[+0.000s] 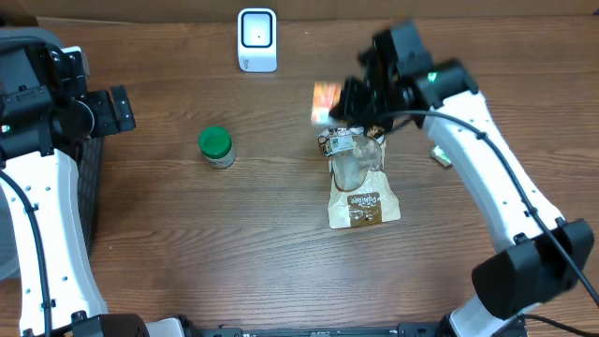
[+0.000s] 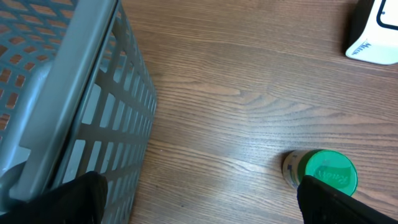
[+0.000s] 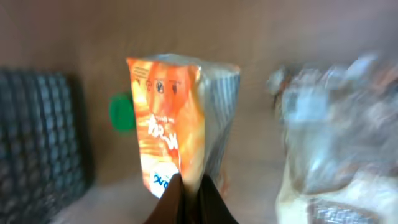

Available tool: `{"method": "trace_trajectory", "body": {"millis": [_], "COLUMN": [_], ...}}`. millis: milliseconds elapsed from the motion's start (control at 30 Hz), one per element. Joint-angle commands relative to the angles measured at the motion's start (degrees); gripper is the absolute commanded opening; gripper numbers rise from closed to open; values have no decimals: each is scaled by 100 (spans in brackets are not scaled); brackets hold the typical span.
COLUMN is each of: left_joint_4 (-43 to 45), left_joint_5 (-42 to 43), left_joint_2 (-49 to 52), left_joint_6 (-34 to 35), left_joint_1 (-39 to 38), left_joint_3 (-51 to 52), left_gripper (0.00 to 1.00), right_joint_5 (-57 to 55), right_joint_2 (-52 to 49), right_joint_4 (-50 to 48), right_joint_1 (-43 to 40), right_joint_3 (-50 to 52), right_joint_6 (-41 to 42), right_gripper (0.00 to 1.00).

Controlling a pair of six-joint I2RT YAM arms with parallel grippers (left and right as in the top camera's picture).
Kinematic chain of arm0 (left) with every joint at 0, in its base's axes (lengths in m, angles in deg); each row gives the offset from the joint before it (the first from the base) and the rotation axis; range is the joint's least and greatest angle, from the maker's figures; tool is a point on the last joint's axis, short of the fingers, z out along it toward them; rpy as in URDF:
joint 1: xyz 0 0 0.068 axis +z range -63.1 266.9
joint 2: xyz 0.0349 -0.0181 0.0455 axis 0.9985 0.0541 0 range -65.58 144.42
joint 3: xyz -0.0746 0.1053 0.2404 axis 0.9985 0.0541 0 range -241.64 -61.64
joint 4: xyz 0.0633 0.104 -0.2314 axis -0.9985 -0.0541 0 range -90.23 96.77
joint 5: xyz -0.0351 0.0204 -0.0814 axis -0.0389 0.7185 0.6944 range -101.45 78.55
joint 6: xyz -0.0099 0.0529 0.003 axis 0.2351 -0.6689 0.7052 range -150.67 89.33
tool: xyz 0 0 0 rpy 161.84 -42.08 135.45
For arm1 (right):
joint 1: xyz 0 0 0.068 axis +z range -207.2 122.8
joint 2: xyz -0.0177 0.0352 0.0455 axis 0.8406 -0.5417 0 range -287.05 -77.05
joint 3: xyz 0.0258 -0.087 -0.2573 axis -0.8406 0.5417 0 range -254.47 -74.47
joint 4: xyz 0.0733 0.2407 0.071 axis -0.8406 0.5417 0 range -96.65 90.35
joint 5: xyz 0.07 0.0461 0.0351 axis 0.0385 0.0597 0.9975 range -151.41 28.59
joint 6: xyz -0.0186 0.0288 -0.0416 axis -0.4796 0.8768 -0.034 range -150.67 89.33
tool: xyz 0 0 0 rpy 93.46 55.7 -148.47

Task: Scan the item barcode
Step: 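Lift the orange pack with the right gripper and hold it at the scanner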

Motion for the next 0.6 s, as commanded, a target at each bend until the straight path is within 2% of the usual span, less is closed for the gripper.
{"method": "trace_trajectory", "body": {"millis": [0,100,200,333,567], "left_joint_4": [11,9,9,11,11], "left_joint_5": [57,57,57,57,57], "left_joint_2": [24,24,24,24,24], "left_joint_6": [-87,-87,-87,-87,-87], "left_joint_1": [13,13,13,13,13], "left_joint_3": [-39,-39,-39,-39,-39], "left_gripper": [99,100,99,99,100], "right_joint_5": [-2524,-3580,-4426,-5191,-5187], "right_joint_2": [-492,-997,-1416,-2131,-3327], "right_joint_4": [411,494,-2,-1646,-3762], "right_joint_1": [304,533,763,1047,1082], "right_joint_3": [-1580,-2568,-2970,-2962,-2946], "right_joint_6": [-505,-835,-1362,-2997,-5582], "right_gripper": [4,4,4,4,4]}}
